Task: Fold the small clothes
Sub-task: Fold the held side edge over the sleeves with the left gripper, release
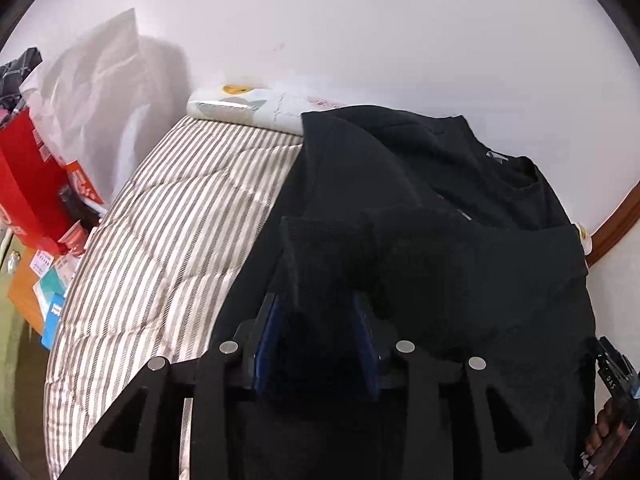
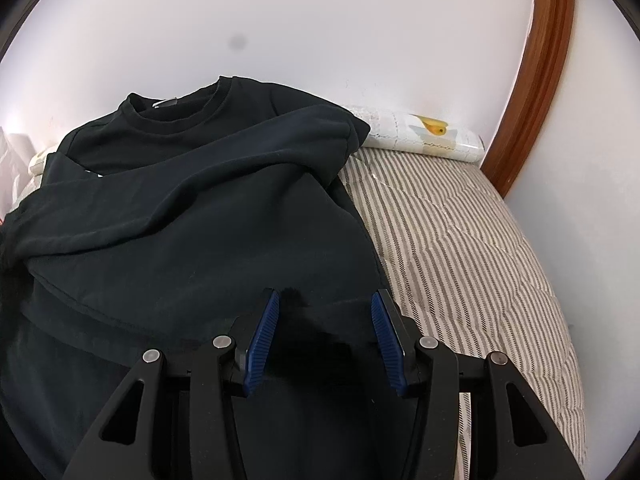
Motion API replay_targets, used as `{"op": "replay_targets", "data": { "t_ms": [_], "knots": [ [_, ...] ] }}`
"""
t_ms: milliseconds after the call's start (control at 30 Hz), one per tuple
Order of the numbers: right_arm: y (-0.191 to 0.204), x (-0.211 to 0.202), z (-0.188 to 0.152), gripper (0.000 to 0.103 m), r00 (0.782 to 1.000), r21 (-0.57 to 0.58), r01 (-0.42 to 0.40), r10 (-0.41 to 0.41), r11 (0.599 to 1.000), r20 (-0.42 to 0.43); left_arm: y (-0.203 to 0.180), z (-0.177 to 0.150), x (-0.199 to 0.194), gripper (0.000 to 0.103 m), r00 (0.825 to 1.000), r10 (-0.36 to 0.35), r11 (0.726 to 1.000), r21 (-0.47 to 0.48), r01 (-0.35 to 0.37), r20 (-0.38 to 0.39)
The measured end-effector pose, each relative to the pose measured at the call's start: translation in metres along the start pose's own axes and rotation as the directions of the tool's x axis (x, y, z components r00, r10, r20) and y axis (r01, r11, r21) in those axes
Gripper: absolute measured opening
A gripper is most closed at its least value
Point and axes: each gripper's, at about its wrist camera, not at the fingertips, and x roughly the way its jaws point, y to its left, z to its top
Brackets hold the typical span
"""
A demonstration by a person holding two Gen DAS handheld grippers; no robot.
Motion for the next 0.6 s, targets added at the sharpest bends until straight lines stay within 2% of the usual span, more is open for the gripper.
{"op": "replay_targets", "data": {
  "t_ms": [167,233,300,467,600],
  "knots": [
    [-0.01,-0.014,-0.009,0.048,0.999,0.019,0.04,-0.04,0.999,0.007,0.008,-0.012,-0.013,0.04,1.0,0.024,1.0,-0.004,-0.024,0.009],
    [-0.016,-0.022,-0.014,0.048,0.999,0.036,0.045,-0.046,0.998,0.015,0.009,-0.018,-0.021,0.047,0.999,0.038,0.999,0.007,-0.038,0.025],
    [-0.026,-0.032,-0.023,0.048,0.998,0.06,0.054,-0.055,0.997,0.015,0.011,-0.025,-0.03,0.049,0.998,0.053,0.998,0.02,-0.054,0.039],
    [-0.049,-0.052,-0.046,0.048,1.0,0.12,0.02,-0.018,0.993,-0.018,0.016,-0.049,-0.048,0.049,0.998,0.054,0.998,0.021,-0.055,0.022],
    [-0.058,-0.071,-0.073,0.049,1.0,0.11,0.017,-0.014,0.994,-0.025,0.021,-0.079,-0.065,0.049,0.999,0.047,0.998,0.039,-0.048,0.006]
  ]
}}
